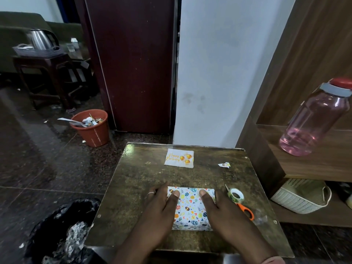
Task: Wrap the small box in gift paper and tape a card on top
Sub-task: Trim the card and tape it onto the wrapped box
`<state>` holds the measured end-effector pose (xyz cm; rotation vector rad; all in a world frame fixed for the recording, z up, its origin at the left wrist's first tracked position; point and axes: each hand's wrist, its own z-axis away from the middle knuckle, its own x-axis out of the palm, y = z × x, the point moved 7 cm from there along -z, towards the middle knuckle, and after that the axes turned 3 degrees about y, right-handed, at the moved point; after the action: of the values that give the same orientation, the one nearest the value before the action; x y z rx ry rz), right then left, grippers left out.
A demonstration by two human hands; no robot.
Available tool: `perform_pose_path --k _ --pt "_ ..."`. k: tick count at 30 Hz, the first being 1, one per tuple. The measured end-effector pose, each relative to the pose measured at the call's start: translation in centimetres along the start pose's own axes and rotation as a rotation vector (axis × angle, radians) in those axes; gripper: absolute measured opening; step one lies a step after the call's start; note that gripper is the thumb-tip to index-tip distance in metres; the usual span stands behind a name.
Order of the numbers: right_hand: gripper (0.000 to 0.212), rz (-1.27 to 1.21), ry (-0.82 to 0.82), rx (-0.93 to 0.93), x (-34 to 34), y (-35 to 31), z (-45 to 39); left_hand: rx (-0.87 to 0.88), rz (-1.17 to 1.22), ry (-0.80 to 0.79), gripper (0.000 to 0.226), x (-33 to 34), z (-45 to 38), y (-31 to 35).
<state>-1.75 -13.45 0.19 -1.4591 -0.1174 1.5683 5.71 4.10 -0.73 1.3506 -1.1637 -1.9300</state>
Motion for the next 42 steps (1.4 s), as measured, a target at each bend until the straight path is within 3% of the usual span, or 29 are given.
perform_pose_path --k 5,9,15,17,21,27,35,42 --pt "0.046 -0.003 0.027 -0.006 -0.5 -0.1 0.0 -0.007 0.037 0.009 0.046 -0.3 0.0 0.2" --pt "0.046 -0.018 0.191 -0.076 -1.6 -0.5 -0.2 -0.01 0.069 0.038 0.036 -0.5 -0.1 0.0" --pt "0.02 -0.117 0.316 -0.25 -3.5 -4.8 -0.6 0.026 0.078 0.106 0.03 -1.2 -0.6 -0.1" --pt "0.018 -0.051 0.283 -0.287 -3.2 -6.9 -2.3 0.021 0.094 0.11 0.032 -1.2 -0.9 -0.4" --pt "0.035 0.194 0.147 -0.276 -2.2 -11.0 -5.3 -0.012 0.096 0.125 0.038 -1.5 -1.2 -0.9" --pt "0.027 0.291 0.022 -0.176 -0.8 -10.5 -6.1 -0.042 0.148 0.155 0.026 -2.0 -1.4 -1.3" --pt "0.071 0.547 -0.116 -0.253 3.8 -9.8 -8.6 -0.06 0.122 0.145 0.041 -1.7 -1.6 -1.7" --pt "0.038 0.676 -0.123 -0.244 3.7 -10.3 -9.1 -0.04 0.104 0.129 0.03 -1.3 -1.3 -1.2"
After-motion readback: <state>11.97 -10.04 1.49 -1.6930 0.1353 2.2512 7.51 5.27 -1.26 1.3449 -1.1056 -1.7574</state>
